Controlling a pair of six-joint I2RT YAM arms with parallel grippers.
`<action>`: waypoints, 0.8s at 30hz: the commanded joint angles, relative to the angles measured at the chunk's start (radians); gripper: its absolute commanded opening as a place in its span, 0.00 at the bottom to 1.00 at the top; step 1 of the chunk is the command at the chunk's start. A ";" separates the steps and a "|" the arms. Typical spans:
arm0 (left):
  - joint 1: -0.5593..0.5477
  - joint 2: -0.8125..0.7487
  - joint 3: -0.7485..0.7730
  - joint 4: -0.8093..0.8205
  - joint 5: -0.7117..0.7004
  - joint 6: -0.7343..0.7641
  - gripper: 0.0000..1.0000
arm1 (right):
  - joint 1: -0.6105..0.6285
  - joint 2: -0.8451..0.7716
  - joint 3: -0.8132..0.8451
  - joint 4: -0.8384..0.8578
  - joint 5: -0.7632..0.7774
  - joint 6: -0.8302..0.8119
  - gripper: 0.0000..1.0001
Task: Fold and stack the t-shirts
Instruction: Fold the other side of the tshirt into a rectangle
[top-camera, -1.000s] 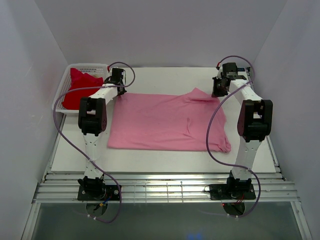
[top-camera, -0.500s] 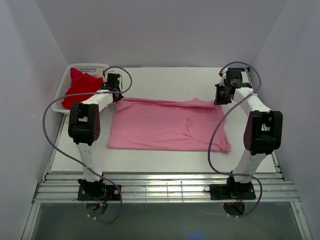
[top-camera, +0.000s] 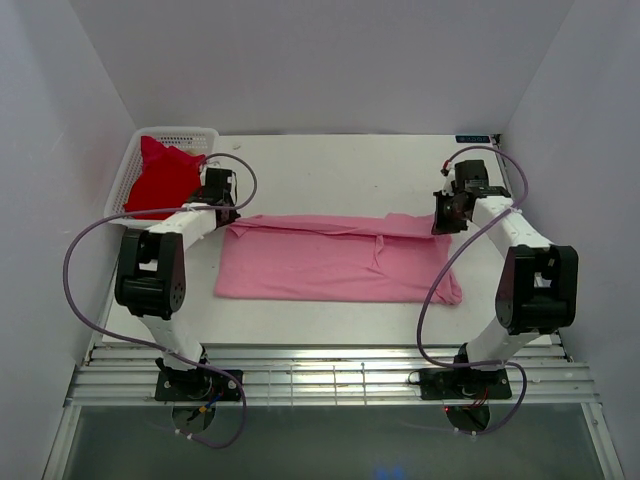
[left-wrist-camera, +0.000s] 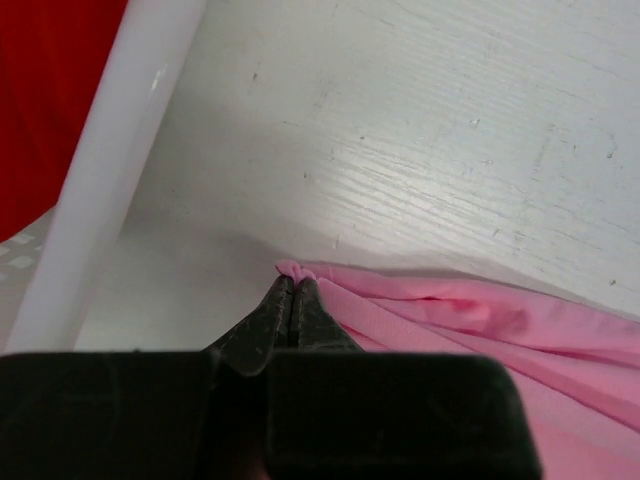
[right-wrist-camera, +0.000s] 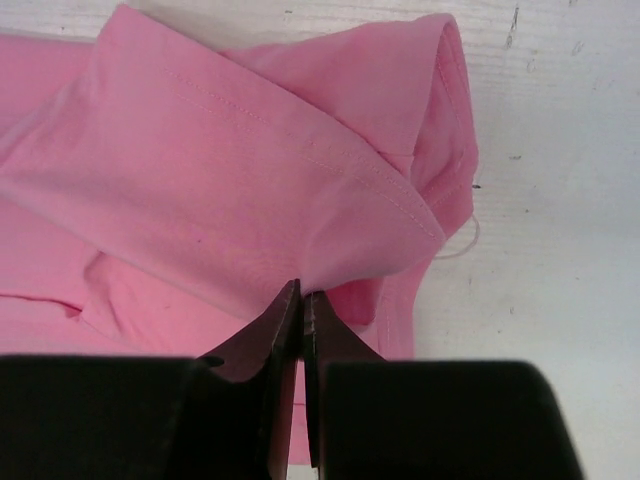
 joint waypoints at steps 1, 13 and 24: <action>0.005 -0.121 -0.025 0.026 -0.029 0.002 0.02 | 0.000 -0.070 -0.008 -0.033 0.022 0.007 0.08; 0.005 -0.244 -0.156 0.086 0.025 0.077 0.02 | 0.001 -0.145 -0.069 -0.066 0.009 0.007 0.08; 0.005 -0.207 -0.223 -0.021 -0.017 0.076 0.03 | 0.004 -0.136 -0.083 -0.108 0.034 0.006 0.08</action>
